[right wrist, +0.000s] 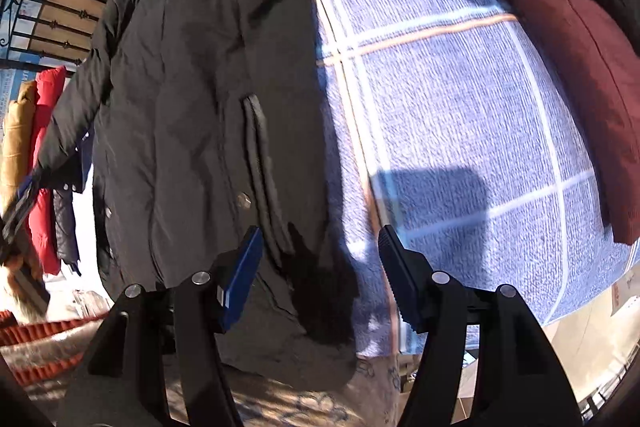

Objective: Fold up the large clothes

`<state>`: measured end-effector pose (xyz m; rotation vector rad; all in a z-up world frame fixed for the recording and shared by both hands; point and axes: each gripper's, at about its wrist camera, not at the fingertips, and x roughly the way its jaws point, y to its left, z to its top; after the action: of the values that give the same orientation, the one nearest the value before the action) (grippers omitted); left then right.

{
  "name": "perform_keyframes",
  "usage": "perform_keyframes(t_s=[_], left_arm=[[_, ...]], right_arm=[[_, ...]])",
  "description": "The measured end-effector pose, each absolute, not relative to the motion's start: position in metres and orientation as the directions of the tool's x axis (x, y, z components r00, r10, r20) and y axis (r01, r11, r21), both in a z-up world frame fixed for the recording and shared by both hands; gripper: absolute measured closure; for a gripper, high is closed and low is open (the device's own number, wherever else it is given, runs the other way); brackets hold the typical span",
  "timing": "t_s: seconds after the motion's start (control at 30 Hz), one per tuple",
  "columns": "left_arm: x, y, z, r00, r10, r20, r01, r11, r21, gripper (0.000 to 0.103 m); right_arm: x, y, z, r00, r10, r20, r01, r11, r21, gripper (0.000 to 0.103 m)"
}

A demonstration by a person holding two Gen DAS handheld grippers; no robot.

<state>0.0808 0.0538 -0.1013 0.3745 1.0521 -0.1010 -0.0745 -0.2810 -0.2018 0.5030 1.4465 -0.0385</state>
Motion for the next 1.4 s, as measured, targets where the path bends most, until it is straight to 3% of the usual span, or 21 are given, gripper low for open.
perform_keyframes(t_s=[0.13,0.37,0.4,0.53,0.57,0.67,0.77,0.93,1.1,1.23,1.4], left_arm=[[0.123,0.03,-0.116,0.505,0.086,-0.859,0.336,0.897,0.287,0.019],[0.194,0.015,-0.17,0.422,0.181,-0.888,0.287,0.903,0.321,0.025],[0.193,0.02,-0.175,0.409,0.189,-0.893,0.295,0.898,0.326,0.028],[0.236,0.034,-0.191,0.362,0.236,-0.902,0.283,0.894,0.347,0.084],[0.24,0.045,-0.187,0.352,0.229,-0.907,0.259,0.908,0.33,0.09],[0.277,0.096,-0.172,0.285,0.14,-0.948,0.134,0.974,0.184,0.093],[0.306,0.136,-0.164,0.295,0.155,-0.943,0.053,0.983,0.178,0.094],[0.333,0.19,-0.194,0.145,-0.044,-0.988,-0.124,0.99,-0.063,0.094],[0.318,0.157,-0.186,0.21,0.066,-0.975,0.028,0.997,0.074,0.081],[0.289,0.149,-0.138,0.332,-0.016,-0.943,0.03,1.0,-0.006,0.036],[0.211,0.121,-0.101,0.416,-0.101,-0.904,0.166,0.985,-0.033,0.024]], right_arm=[[-0.079,-0.27,-0.192,0.17,0.28,-0.945,0.319,0.892,0.322,0.042],[-0.084,-0.262,-0.186,0.186,0.252,-0.95,0.375,0.875,0.306,0.042],[-0.086,-0.262,-0.186,0.184,0.252,-0.95,0.388,0.869,0.306,0.042],[-0.089,-0.261,-0.191,0.161,0.243,-0.957,0.429,0.856,0.289,0.042],[-0.09,-0.262,-0.191,0.158,0.241,-0.958,0.431,0.856,0.287,0.042],[-0.088,-0.262,-0.189,0.164,0.227,-0.96,0.433,0.858,0.277,0.042],[-0.078,-0.262,-0.184,0.183,0.212,-0.96,0.431,0.86,0.272,0.042],[-0.05,-0.254,-0.18,0.184,0.197,-0.963,0.384,0.888,0.255,0.042],[-0.02,-0.244,-0.173,0.214,0.155,-0.964,0.347,0.911,0.224,0.042],[0.006,-0.242,-0.168,0.269,0.146,-0.952,0.331,0.914,0.234,0.042],[0.047,-0.196,-0.182,0.247,0.17,-0.954,0.149,0.966,0.211,0.042]])
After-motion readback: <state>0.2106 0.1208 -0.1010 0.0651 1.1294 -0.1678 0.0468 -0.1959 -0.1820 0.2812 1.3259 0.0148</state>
